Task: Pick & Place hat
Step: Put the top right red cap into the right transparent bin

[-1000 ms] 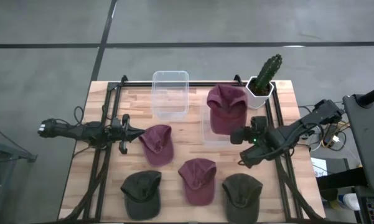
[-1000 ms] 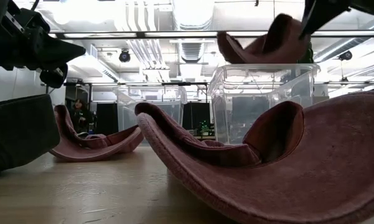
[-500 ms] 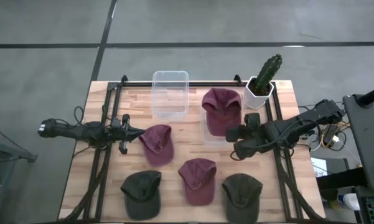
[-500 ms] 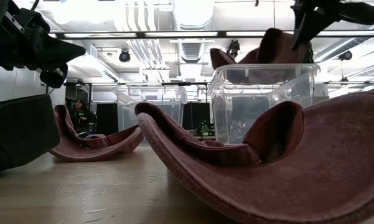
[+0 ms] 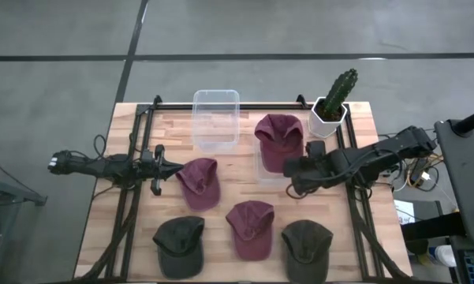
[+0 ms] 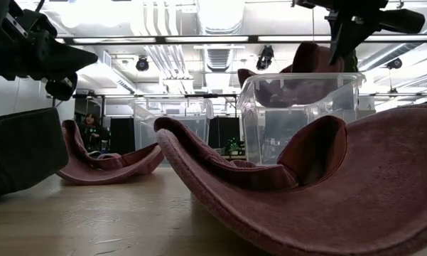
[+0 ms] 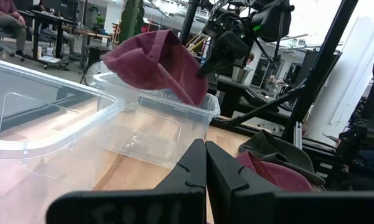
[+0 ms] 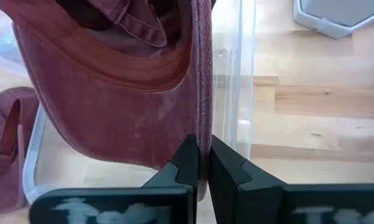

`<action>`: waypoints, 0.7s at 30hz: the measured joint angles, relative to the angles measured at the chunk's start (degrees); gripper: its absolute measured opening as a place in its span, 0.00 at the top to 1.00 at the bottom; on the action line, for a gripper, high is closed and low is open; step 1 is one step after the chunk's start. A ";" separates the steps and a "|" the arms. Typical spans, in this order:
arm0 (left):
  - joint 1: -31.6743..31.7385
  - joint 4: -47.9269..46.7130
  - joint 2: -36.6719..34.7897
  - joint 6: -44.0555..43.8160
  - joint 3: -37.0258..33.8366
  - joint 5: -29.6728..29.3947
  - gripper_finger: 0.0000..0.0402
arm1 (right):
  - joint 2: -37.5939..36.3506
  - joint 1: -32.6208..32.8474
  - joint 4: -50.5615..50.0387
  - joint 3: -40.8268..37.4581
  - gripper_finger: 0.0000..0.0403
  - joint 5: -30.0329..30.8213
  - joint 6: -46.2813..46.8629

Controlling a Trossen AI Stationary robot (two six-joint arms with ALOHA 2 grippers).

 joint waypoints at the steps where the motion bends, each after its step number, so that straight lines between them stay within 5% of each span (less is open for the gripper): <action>1: -0.02 0.00 0.00 0.08 0.00 0.00 1.00 | 0.19 -0.16 0.01 0.00 0.97 0.00 -0.05; 21: -0.02 0.00 0.02 0.09 0.00 0.00 1.00 | 0.90 -0.98 1.72 -0.94 0.97 -2.34 -2.71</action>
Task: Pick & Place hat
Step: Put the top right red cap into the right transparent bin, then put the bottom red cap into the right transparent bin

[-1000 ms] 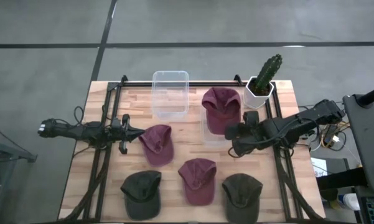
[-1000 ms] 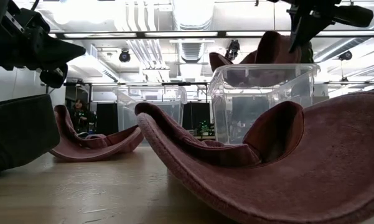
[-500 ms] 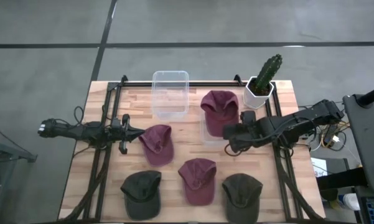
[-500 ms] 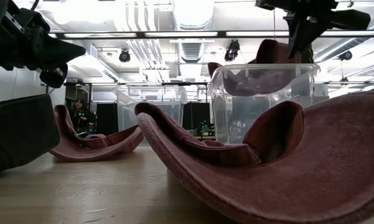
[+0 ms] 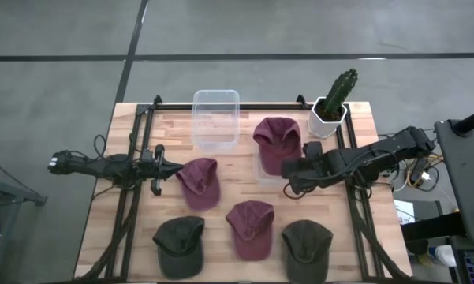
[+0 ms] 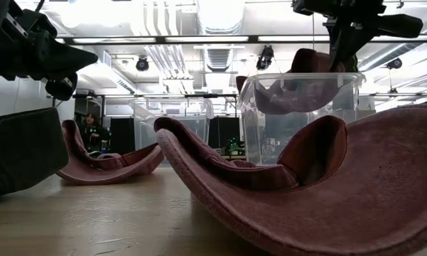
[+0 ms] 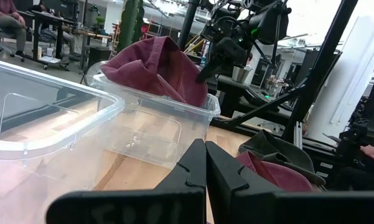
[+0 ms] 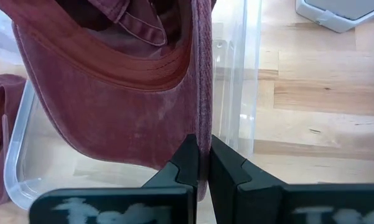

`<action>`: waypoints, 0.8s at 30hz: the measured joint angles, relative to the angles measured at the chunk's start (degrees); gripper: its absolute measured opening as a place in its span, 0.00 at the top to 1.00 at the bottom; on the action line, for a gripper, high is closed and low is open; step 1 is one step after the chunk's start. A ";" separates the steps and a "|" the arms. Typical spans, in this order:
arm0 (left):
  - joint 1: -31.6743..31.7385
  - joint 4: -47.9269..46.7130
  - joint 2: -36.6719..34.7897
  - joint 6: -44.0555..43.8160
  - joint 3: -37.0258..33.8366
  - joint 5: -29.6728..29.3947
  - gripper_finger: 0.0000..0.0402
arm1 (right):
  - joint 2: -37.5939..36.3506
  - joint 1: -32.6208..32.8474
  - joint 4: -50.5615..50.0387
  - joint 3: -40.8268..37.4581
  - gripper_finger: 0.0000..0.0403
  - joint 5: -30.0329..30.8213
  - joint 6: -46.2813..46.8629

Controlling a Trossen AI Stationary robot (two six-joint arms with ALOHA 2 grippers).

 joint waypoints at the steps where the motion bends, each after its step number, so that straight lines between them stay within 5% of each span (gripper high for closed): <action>1: 0.00 0.00 -0.02 0.00 0.00 0.00 1.00 | 0.24 0.00 0.16 0.00 0.97 0.00 -0.15; 24: 0.00 0.00 -0.01 -0.04 0.00 0.00 1.00 | 0.72 0.02 0.77 0.06 0.78 -1.11 -3.10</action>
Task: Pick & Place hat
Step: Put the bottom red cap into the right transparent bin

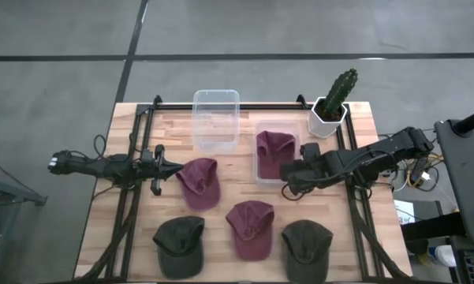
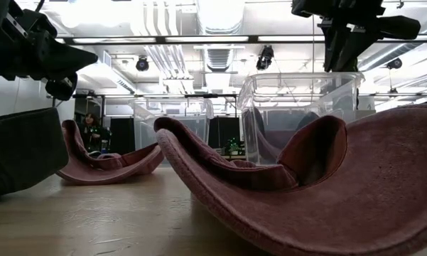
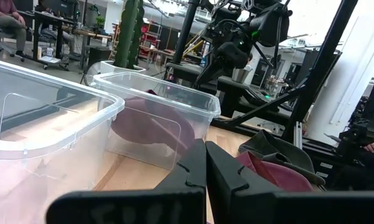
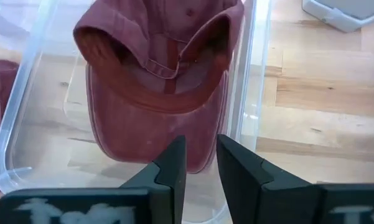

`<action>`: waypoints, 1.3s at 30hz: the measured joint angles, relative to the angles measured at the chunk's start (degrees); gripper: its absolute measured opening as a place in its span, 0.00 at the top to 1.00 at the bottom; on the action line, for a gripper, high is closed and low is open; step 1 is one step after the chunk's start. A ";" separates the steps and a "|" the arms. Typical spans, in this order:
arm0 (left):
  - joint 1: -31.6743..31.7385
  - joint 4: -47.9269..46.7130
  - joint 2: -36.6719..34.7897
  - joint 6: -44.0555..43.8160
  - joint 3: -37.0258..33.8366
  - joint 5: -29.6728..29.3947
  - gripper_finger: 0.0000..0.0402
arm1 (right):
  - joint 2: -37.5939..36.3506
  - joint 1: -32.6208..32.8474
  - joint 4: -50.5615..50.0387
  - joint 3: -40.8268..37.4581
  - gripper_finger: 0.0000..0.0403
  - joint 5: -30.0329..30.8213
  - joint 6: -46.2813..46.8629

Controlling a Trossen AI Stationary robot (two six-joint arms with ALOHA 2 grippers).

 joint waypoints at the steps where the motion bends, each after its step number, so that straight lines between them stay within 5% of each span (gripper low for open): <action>1: 0.02 -0.01 -0.01 0.01 0.00 0.00 1.00 | -0.25 0.00 -0.11 0.34 0.78 -0.06 -1.46; 7: 0.01 0.00 0.00 0.00 0.00 0.00 1.00 | -3.19 1.75 0.19 5.75 0.78 -0.55 -13.39; 14: 0.00 0.00 0.01 0.00 0.00 0.00 1.00 | -4.16 12.97 8.39 9.89 0.82 -1.69 -26.94; 25: 0.02 0.00 -0.01 0.00 0.00 0.00 1.00 | 0.97 26.99 16.95 7.57 0.86 0.45 -14.24; 35: 0.02 0.00 -0.01 -0.54 0.00 0.02 1.00 | 4.41 27.06 19.48 7.55 0.86 1.42 -11.42; 39: 0.01 0.00 0.00 -1.23 0.00 0.13 1.00 | 6.23 25.69 22.34 7.55 0.86 -4.43 -11.17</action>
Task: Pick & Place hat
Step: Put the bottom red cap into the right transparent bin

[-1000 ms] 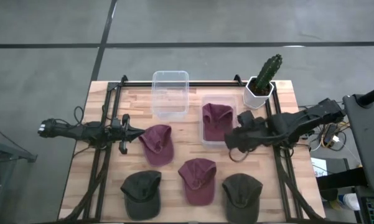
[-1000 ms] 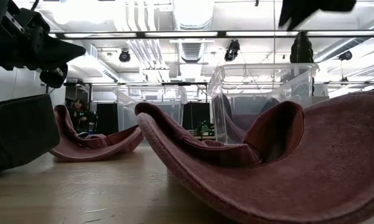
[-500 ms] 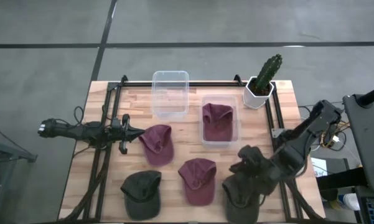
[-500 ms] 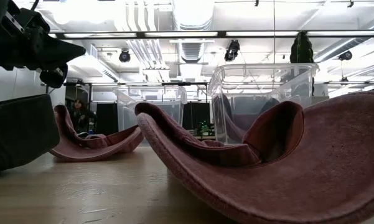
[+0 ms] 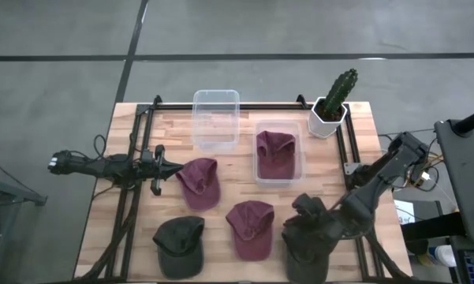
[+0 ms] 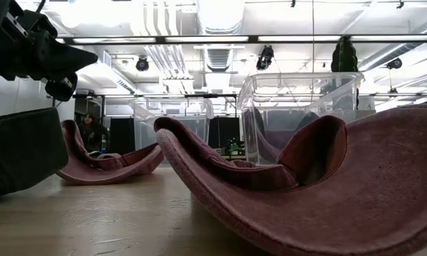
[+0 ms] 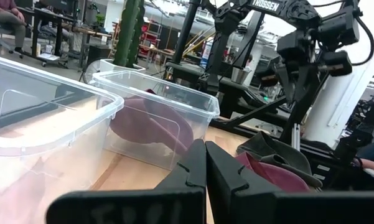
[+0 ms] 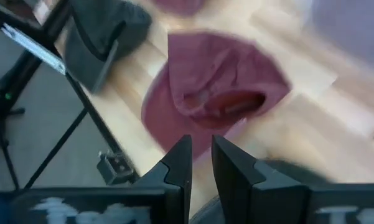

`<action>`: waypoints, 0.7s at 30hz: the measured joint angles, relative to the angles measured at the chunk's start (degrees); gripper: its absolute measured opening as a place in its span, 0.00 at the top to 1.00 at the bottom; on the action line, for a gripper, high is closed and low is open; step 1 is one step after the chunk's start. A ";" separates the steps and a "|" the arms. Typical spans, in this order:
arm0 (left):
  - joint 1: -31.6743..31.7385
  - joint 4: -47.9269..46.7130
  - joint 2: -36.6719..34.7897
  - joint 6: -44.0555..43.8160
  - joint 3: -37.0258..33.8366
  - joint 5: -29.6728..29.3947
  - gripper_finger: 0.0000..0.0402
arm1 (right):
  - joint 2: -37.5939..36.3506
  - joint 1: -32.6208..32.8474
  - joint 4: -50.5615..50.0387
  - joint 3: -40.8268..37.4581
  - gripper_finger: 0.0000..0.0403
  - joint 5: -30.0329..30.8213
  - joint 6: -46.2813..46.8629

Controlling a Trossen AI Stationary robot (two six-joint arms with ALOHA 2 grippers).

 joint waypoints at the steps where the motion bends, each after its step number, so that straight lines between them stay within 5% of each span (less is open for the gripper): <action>1: 0.00 0.00 0.01 -0.19 0.00 0.03 1.00 | 0.65 -0.32 0.35 0.00 0.86 -1.24 0.26; 7: 0.02 0.00 0.01 -0.23 0.00 0.09 1.00 | 3.91 -1.20 0.68 0.00 0.82 -5.18 4.11; 21: 0.01 -0.02 0.01 -3.69 0.00 0.55 1.00 | 10.41 -4.98 1.81 0.07 0.49 -9.39 3.50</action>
